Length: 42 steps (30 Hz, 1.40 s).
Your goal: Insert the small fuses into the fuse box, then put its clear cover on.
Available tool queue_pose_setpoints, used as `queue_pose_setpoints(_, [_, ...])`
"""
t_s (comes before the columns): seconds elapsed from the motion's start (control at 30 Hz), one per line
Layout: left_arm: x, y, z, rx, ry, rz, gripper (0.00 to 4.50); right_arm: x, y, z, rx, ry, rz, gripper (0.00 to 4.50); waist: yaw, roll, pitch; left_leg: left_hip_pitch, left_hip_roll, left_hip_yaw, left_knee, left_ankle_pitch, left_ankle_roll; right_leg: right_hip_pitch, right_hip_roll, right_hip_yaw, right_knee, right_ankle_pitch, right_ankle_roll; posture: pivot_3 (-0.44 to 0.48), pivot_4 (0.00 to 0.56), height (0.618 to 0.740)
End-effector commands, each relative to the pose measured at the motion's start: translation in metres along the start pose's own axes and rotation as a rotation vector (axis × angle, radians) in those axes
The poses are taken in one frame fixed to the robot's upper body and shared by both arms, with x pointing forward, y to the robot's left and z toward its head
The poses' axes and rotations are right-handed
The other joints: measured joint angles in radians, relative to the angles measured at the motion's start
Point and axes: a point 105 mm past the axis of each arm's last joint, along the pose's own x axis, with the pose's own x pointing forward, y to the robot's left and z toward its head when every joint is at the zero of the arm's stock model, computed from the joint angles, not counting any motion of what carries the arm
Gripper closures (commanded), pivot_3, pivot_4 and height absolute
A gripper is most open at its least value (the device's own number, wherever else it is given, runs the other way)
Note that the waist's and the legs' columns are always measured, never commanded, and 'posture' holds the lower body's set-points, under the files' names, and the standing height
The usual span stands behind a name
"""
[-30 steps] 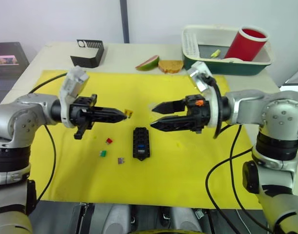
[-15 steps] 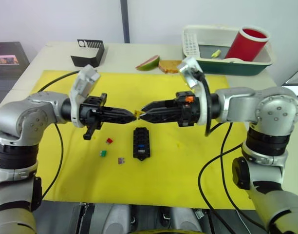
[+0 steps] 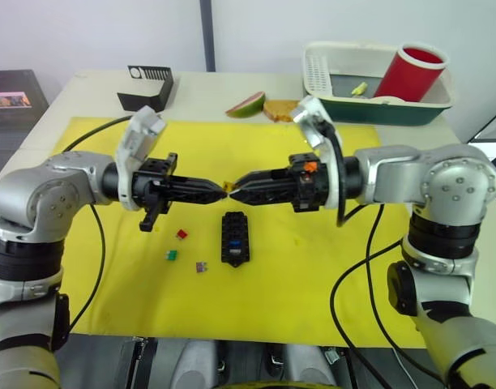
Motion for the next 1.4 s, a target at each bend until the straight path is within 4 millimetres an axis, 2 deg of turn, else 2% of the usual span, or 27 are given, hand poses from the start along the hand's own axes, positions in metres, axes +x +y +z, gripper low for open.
queue_pose_setpoints(0.03, [0.000, -0.006, 0.008, 0.048, -0.007, -0.016, 4.50, -0.001, 0.008, 0.008, -0.055, -0.022, 0.022, 3.07, 0.000, 0.000, 0.000, 0.000, 0.000, 0.000, 0.000, 0.000, 0.000, 0.000, 0.000, 0.000, 0.000, 0.000, 0.000, 0.000, 0.150, 0.740])
queue_pose_setpoints(0.23, [0.000, -0.006, 0.008, 0.047, -0.007, -0.014, 4.50, -0.001, 0.009, 0.008, -0.058, -0.024, 0.024, 3.07, 0.000, 0.000, 0.000, 0.000, 0.000, 0.000, 0.000, 0.000, 0.000, 0.000, 0.000, 0.000, 0.000, 0.000, 0.000, 0.000, 0.150, 0.740])
queue_pose_setpoints(0.33, [0.000, -0.006, 0.008, 0.046, -0.007, -0.013, 4.50, -0.001, 0.009, 0.008, -0.057, -0.025, 0.026, 3.95, 0.000, 0.000, 0.000, 0.000, 0.000, 0.000, 0.000, 0.000, 0.000, 0.000, 0.000, 0.000, 0.000, 0.000, 0.000, 0.000, 0.150, 0.740])
queue_pose_setpoints(0.37, [0.000, -0.006, 0.008, 0.047, -0.006, -0.013, 4.50, -0.001, 0.009, 0.007, -0.057, -0.024, 0.025, 4.41, 0.000, 0.000, 0.000, 0.000, 0.000, 0.000, 0.000, 0.000, 0.000, 0.000, 0.000, 0.000, 0.000, 0.000, 0.000, 0.000, 0.150, 0.740])
queue_pose_setpoints(0.63, [0.000, -0.005, 0.008, 0.045, -0.009, -0.012, 4.50, -0.001, 0.009, 0.006, -0.059, -0.018, 0.023, 4.47, 0.000, 0.000, 0.000, 0.000, 0.000, 0.000, 0.000, 0.000, 0.000, 0.000, 0.000, 0.000, 0.000, 0.000, 0.000, 0.000, 0.150, 0.740])
queue_pose_setpoints(0.77, [-0.002, -0.002, 0.003, 0.047, 0.039, 0.026, 4.50, -0.001, 0.008, 0.006, -0.083, 0.000, 0.000, 4.47, 0.000, 0.000, 0.000, 0.000, 0.000, 0.000, 0.000, 0.000, 0.000, 0.000, 0.000, 0.000, 0.000, 0.000, 0.000, 0.000, 0.150, 0.740])
queue_pose_setpoints(0.87, [-0.010, 0.002, -0.012, 0.119, 0.158, 0.088, 3.43, 0.000, 0.001, 0.000, -0.140, 0.069, -0.071, 4.50, -0.001, 0.000, 0.000, 0.000, 0.000, 0.000, 0.000, 0.000, 0.000, 0.000, 0.000, 0.000, 0.000, 0.000, 0.000, 0.000, 0.150, 0.740])
queue_pose_setpoints(1.0, [-0.027, 0.012, -0.033, 0.238, 0.321, 0.177, 1.36, 0.003, -0.024, -0.022, -0.378, 0.230, -0.223, 4.50, 0.000, 0.000, 0.000, 0.000, 0.000, 0.000, -0.001, 0.000, 0.000, 0.000, 0.000, 0.000, -0.001, 0.000, 0.000, 0.000, 0.150, 0.740])
queue_pose_setpoints(1.07, [-0.031, 0.014, -0.047, 0.257, 0.347, 0.184, 0.31, 0.007, -0.032, -0.030, -0.453, 0.281, -0.221, 4.50, 0.000, 0.000, 0.000, 0.000, 0.000, 0.000, -0.001, 0.000, 0.000, 0.000, 0.000, 0.000, -0.002, 0.000, 0.000, 0.000, 0.150, 0.740])
queue_pose_setpoints(1.1, [-0.033, 0.014, -0.056, 0.266, 0.374, 0.183, 0.02, 0.009, -0.032, -0.034, -0.481, 0.301, -0.196, 4.50, 0.000, 0.000, 0.000, 0.000, 0.000, 0.000, -0.001, 0.000, 0.000, 0.000, 0.000, 0.000, -0.002, 0.000, 0.000, 0.000, 0.150, 0.740])
queue_pose_setpoints(1.17, [-0.035, 0.016, -0.071, 0.291, 0.404, 0.190, 0.02, 0.014, -0.033, -0.042, -0.531, 0.338, -0.156, 4.50, 0.000, 0.000, 0.000, 0.000, 0.000, 0.000, -0.001, 0.000, 0.001, 0.000, 0.000, 0.000, -0.002, 0.000, 0.000, 0.000, 0.150, 0.740])
queue_pose_setpoints(1.4, [-0.026, 0.020, -0.088, 0.315, 0.409, 0.175, 0.02, 0.019, -0.036, -0.059, -0.565, 0.421, -0.104, 4.50, 0.005, 0.000, 0.000, 0.000, 0.000, 0.000, 0.000, -0.001, 0.001, 0.001, 0.000, 0.000, -0.003, 0.000, 0.000, 0.000, 0.150, 0.740])
